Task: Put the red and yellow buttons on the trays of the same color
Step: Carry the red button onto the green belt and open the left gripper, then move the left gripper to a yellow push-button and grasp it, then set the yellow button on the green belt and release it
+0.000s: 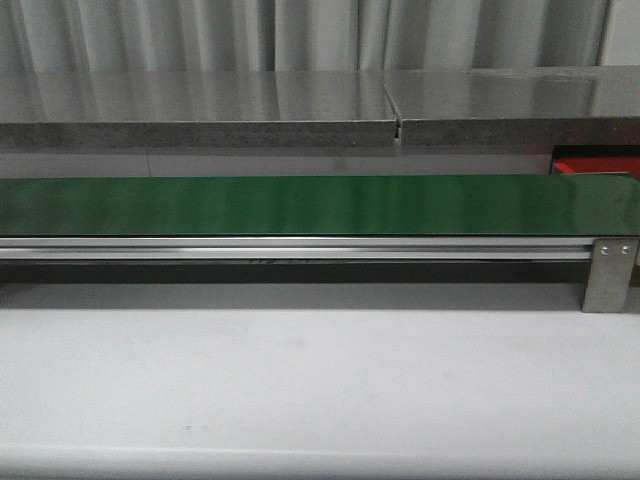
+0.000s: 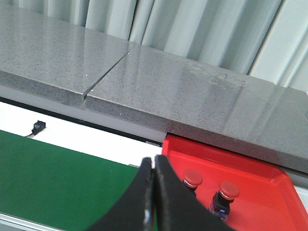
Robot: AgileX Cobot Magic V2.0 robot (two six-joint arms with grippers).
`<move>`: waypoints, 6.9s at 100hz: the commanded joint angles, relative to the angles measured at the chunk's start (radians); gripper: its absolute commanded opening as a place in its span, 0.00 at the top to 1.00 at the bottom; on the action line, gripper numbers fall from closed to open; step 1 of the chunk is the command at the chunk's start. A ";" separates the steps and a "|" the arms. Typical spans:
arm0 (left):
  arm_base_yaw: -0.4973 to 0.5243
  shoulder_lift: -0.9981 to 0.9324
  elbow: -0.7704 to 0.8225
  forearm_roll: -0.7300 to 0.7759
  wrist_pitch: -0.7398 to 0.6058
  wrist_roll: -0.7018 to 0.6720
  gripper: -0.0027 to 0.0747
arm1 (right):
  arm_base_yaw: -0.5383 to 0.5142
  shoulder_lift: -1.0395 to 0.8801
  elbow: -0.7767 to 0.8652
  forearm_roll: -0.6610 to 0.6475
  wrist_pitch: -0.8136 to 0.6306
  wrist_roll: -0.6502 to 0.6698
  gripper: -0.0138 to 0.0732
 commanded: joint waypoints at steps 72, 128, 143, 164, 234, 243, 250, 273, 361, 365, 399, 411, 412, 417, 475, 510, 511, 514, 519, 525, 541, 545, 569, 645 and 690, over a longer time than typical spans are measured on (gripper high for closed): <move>0.154 -0.226 -0.027 -0.046 -0.010 0.060 0.17 | 0.000 -0.002 -0.027 0.017 -0.012 -0.011 0.92; 0.286 -0.033 -0.027 -0.014 -0.034 0.081 0.17 | 0.000 -0.002 -0.027 0.017 -0.012 -0.011 0.92; 0.292 -0.005 -0.027 -0.014 -0.088 0.084 0.17 | 0.000 -0.002 -0.027 0.017 -0.012 -0.011 0.92; 0.291 0.051 -0.079 -0.011 -0.115 0.084 0.17 | 0.000 -0.002 -0.027 0.017 -0.012 -0.011 0.92; 0.309 0.238 -0.292 0.064 -0.103 0.081 0.17 | 0.000 -0.002 -0.027 0.017 -0.012 -0.011 0.92; 0.316 0.254 -0.295 0.064 -0.107 0.080 0.17 | 0.000 -0.002 -0.027 0.017 -0.012 -0.011 0.92; 0.320 0.263 -0.295 0.064 -0.113 0.080 0.17 | 0.000 -0.002 -0.027 0.017 -0.012 -0.011 0.92; 0.320 0.318 -0.349 0.064 -0.088 0.080 0.17 | 0.000 -0.002 -0.027 0.017 -0.012 -0.011 0.92; 0.321 0.266 -0.363 0.045 -0.057 0.080 0.99 | 0.000 -0.002 -0.027 0.017 -0.012 -0.011 0.92; 0.321 0.243 -0.363 0.042 -0.050 0.080 0.99 | 0.000 -0.002 -0.027 0.017 -0.012 -0.011 0.92; 0.302 0.026 -0.363 -0.040 0.103 0.078 0.99 | 0.000 -0.002 -0.027 0.017 -0.012 -0.011 0.92; 0.277 -0.043 -0.339 -0.040 0.113 0.078 0.99 | 0.000 -0.002 -0.027 0.017 -0.012 -0.011 0.92; 0.274 -0.047 -0.336 -0.040 0.113 0.078 0.99 | 0.000 -0.002 -0.027 0.017 -0.012 -0.011 0.92; 0.261 -0.072 -0.315 -0.040 0.109 0.078 0.99 | 0.000 -0.002 -0.027 0.017 -0.012 -0.011 0.92; 0.112 -0.113 -0.137 -0.031 0.015 0.088 0.99 | 0.000 -0.002 -0.027 0.017 -0.012 -0.011 0.92; 0.066 -0.109 -0.104 -0.011 -0.044 0.114 0.99 | 0.000 -0.002 -0.027 0.017 -0.012 -0.011 0.92; 0.066 -0.109 -0.104 -0.010 -0.044 0.114 0.99 | 0.000 -0.002 -0.027 0.017 -0.012 -0.011 0.92; 0.066 -0.105 -0.104 -0.005 -0.044 0.114 0.99 | 0.000 -0.002 -0.027 0.017 -0.012 -0.011 0.92; 0.066 -0.098 -0.104 0.002 -0.044 0.114 0.99 | 0.000 -0.002 -0.027 0.017 -0.012 -0.011 0.92; 0.066 -0.085 -0.104 0.006 -0.033 0.114 0.99 | 0.000 -0.002 -0.027 0.017 -0.012 -0.011 0.92; 0.063 -0.047 -0.104 0.006 -0.004 0.114 0.99 | 0.000 -0.002 -0.027 0.017 -0.012 -0.011 0.92; 0.060 -0.040 -0.104 0.006 -0.004 0.114 0.99 | 0.000 -0.002 -0.027 0.017 -0.012 -0.011 0.92; 0.059 -0.029 -0.104 0.006 -0.014 0.114 0.99 | 0.000 -0.002 -0.027 0.017 -0.012 -0.011 0.92; 0.059 -0.003 -0.103 0.019 0.019 0.131 0.70 | 0.000 -0.002 -0.027 0.017 -0.012 -0.011 0.92; 0.055 -0.028 -0.103 -0.030 0.010 0.177 0.14 | 0.000 -0.002 -0.027 0.017 -0.012 -0.011 0.92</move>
